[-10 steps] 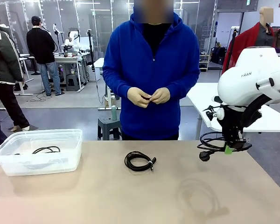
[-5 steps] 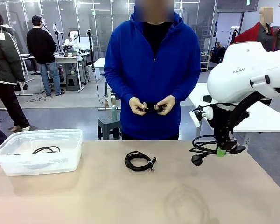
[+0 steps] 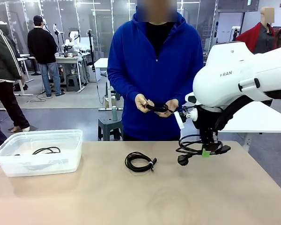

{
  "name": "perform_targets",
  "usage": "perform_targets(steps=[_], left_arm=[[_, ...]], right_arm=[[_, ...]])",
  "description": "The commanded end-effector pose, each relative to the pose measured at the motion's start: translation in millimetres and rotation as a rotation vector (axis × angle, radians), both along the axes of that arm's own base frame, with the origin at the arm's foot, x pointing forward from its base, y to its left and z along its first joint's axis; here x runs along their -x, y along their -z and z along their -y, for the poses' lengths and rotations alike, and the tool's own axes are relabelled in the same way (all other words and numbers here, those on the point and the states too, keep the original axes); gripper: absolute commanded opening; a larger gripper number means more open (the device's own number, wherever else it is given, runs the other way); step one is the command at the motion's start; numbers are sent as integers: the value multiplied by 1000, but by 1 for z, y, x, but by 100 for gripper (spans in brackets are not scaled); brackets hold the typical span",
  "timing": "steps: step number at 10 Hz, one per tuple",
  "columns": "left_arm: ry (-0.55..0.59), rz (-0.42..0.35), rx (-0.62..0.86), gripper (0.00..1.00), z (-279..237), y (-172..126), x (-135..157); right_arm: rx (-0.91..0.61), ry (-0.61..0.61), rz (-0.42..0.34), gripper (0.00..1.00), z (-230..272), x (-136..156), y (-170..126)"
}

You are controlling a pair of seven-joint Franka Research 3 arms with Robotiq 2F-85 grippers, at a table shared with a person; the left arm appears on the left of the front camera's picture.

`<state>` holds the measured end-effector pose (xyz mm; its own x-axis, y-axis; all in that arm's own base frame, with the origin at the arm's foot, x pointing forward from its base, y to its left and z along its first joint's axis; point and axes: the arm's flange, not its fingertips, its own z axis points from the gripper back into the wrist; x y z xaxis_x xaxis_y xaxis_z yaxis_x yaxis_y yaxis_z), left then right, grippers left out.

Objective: Organize and store the cables.
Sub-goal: Place the Power Cable into the Organizing box.

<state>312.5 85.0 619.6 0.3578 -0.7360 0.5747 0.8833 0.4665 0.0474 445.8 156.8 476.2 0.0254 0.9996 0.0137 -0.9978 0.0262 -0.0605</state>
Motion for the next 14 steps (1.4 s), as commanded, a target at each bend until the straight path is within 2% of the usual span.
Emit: perform_targets(steps=[1, 7, 10, 14], left_arm=[[-11, -5, -2, 100, 1, -4, -1], [-11, -5, -2, 100, 1, -4, -1], [-11, -5, -2, 100, 1, -4, -1], [-11, -5, -2, 100, 1, -4, -1]], right_arm=[[-31, 1, 26, 18, -22, -1, 7], [-31, -34, 7, 18, -87, 7, 23], [-68, -47, 21, 18, -109, 8, 40], [-46, -43, -4, 18, -140, 5, 75]])
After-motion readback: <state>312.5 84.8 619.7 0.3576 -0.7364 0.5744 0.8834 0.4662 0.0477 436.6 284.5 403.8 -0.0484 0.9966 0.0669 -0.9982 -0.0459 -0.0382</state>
